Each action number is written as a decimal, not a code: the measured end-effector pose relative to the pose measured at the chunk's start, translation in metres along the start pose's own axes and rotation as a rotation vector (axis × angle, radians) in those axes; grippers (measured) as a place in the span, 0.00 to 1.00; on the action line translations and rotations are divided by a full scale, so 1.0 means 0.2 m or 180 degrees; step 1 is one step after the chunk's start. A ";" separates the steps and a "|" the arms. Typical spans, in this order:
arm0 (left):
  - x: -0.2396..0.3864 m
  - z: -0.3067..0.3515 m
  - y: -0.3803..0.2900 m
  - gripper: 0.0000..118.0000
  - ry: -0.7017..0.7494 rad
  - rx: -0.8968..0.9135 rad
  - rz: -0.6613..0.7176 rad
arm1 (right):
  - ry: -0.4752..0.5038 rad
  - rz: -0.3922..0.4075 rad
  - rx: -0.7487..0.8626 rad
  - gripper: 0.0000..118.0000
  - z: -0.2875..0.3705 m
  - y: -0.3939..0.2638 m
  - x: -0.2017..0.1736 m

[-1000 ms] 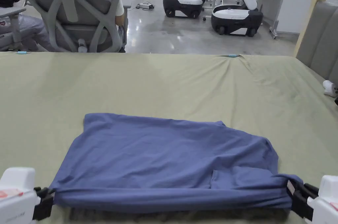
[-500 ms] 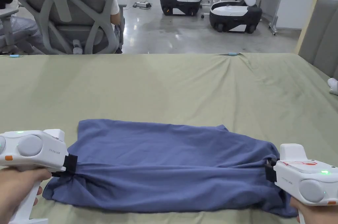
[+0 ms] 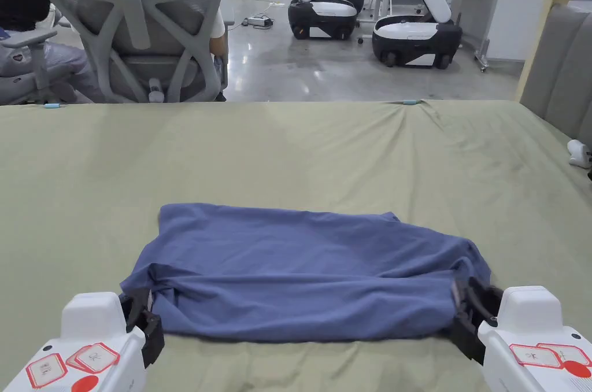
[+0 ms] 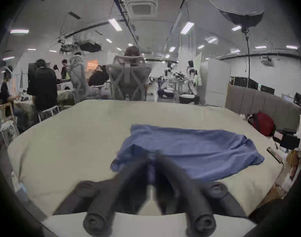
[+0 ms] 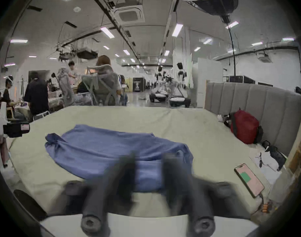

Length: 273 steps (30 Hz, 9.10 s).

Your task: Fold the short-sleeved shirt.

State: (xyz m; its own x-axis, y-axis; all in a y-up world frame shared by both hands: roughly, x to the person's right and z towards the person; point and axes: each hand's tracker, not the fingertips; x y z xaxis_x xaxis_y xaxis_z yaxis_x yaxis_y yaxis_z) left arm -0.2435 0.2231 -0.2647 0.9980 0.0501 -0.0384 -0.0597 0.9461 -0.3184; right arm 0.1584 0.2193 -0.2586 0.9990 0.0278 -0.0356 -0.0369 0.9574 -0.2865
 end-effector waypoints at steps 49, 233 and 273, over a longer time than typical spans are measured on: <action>-0.33 -0.72 0.04 0.03 0.0121 -0.1477 -0.0044 | -0.0052 -0.0313 -0.1498 0.02 -0.65 -0.20 0.44; 0.33 -0.30 0.07 0.09 -0.0655 -0.0969 -0.1028 | 0.0418 0.0322 -0.0143 0.00 -0.01 0.08 -0.41; 0.14 -0.31 -0.11 0.00 -0.0891 -0.1031 0.0547 | 0.0476 0.0271 -0.0165 0.00 0.04 -0.13 -0.26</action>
State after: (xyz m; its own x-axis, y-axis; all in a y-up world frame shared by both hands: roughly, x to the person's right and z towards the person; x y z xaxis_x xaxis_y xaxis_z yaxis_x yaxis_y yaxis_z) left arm -0.2150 0.1848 -0.3174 0.9375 0.3240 0.1267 -0.1836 0.7700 -0.6110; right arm 0.1080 0.1942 -0.2422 0.9773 0.0613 -0.2028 -0.1262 0.9372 -0.3251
